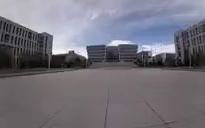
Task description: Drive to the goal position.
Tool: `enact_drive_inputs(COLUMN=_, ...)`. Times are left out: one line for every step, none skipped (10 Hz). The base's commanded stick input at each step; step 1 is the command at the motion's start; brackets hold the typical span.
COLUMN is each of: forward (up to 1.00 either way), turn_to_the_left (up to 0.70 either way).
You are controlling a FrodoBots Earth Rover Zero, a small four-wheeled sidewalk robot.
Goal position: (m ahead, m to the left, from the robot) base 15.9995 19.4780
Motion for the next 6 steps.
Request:
enact_drive_inputs(forward=0.70, turn_to_the_left=0.00)
enact_drive_inputs(forward=0.70, turn_to_the_left=0.00)
enact_drive_inputs(forward=0.70, turn_to_the_left=0.00)
enact_drive_inputs(forward=0.70, turn_to_the_left=0.00)
enact_drive_inputs(forward=0.70, turn_to_the_left=0.00)
enact_drive_inputs(forward=0.70, turn_to_the_left=0.00)
